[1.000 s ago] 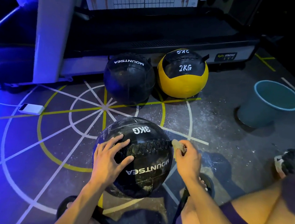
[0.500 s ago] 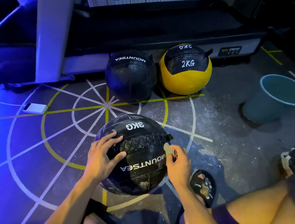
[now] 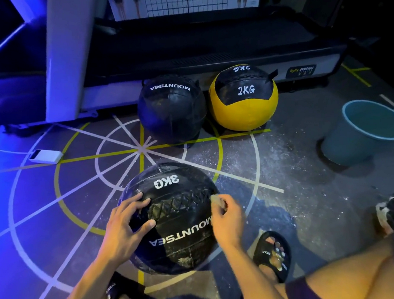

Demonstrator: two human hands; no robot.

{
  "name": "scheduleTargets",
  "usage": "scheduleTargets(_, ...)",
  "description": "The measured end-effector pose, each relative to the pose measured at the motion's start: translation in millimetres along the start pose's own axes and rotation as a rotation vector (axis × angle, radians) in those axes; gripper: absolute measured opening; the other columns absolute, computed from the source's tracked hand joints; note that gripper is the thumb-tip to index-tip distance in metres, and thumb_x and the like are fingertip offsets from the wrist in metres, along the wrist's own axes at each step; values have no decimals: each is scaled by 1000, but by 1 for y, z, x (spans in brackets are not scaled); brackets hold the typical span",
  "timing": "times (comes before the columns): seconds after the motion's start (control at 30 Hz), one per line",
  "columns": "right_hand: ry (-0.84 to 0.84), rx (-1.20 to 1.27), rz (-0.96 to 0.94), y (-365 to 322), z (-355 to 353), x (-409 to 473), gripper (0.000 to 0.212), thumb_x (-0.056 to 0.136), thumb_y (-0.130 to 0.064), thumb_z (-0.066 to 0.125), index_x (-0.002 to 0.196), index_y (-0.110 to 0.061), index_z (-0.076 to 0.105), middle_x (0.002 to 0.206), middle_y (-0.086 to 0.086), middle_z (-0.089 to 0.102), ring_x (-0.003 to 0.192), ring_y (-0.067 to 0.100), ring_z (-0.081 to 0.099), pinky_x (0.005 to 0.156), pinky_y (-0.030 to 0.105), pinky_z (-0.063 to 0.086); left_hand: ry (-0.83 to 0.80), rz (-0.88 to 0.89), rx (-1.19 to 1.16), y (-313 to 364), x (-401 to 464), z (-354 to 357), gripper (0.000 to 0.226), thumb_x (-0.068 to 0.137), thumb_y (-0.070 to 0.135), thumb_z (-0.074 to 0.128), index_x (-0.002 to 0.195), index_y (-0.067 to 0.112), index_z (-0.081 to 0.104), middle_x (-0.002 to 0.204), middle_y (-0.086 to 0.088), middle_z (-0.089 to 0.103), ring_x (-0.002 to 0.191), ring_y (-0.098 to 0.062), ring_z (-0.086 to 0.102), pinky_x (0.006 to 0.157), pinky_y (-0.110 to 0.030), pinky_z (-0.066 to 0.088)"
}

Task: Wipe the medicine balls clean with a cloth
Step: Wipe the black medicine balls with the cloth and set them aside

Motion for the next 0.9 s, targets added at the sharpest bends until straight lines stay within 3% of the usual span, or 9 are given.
scheduleTargets(0.13, -170, -71, -348, -35, 9, -35, 14, 96, -21, 66, 109, -26, 66, 101, -15, 59, 88, -3, 59, 74, 11, 47, 3, -15, 1, -12, -8, -8, 52, 78, 73, 61, 126, 53, 53, 149, 22, 45, 135, -9, 44, 108, -40, 37)
scheduleTargets(0.23, -64, -83, -150, -15, -9, 10, 15, 96, -18, 66, 109, -25, 69, 102, -11, 63, 90, 5, 63, 77, 21, 51, 1, -6, 0, -17, -16, -9, 49, 84, 63, 72, 128, 48, 55, 150, 22, 46, 137, -11, 46, 110, -44, 40)
scheduleTargets(0.3, -66, -103, -99, -23, -2, 19, 14, 96, -17, 64, 106, -25, 71, 103, -10, 64, 90, 13, 66, 74, 18, 48, 10, -10, -11, -17, -22, -5, 47, 86, 59, 74, 128, 48, 57, 151, 22, 46, 139, -12, 45, 111, -47, 40)
scheduleTargets(0.43, -328, -224, -519, -77, 29, -18, 13, 101, -25, 57, 106, -30, 68, 106, -17, 55, 85, 0, 55, 72, 12, 44, 18, -13, -16, -21, -28, -5, 56, 80, 76, 63, 127, 46, 59, 151, 24, 46, 139, -11, 45, 110, -42, 38)
scheduleTargets(0.5, -356, -308, -453, -63, 20, 7, 16, 102, -28, 56, 113, -33, 66, 111, -19, 55, 90, -3, 54, 71, 7, 41, 15, -15, -13, -21, -30, -5, 60, 80, 78, 62, 128, 42, 61, 150, 27, 44, 140, -9, 43, 110, -40, 37)
scheduleTargets(0.6, -231, -285, -285, -47, 2, 36, 19, 101, -21, 57, 116, -26, 68, 114, -10, 62, 103, 6, 61, 80, 8, 41, 30, -20, -18, -14, -34, -3, 59, 80, 77, 60, 128, 43, 61, 150, 31, 41, 140, -4, 39, 109, -36, 33)
scheduleTargets(0.7, -344, -281, -535, -82, 29, -17, 17, 99, -20, 53, 103, -29, 67, 108, -12, 60, 98, 4, 57, 87, 18, 49, 43, -19, -28, -10, -33, 0, 54, 79, 75, 62, 125, 47, 59, 149, 32, 41, 138, -5, 40, 108, -35, 32)
scheduleTargets(0.8, -410, -302, -720, -96, 32, -43, 15, 99, -15, 53, 101, -26, 64, 103, -11, 57, 91, 8, 52, 75, 19, 47, 38, -20, -8, -13, -34, -4, 55, 79, 76, 62, 125, 46, 60, 148, 35, 40, 139, 0, 38, 108, -35, 33)
scheduleTargets(0.9, -301, -329, -406, -71, 13, 15, 17, 103, -17, 52, 109, -21, 67, 110, -7, 60, 81, 2, 54, 70, 11, 48, 41, -9, -15, -13, -36, -3, 54, 80, 77, 62, 125, 47, 59, 148, 35, 40, 139, -1, 39, 109, -37, 34)
Point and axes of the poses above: each hand's wrist, its own x-axis towards the middle knuckle, its own z-axis out of the palm, y = z × x, the point moved 8 cm from there along x, towards the middle knuckle
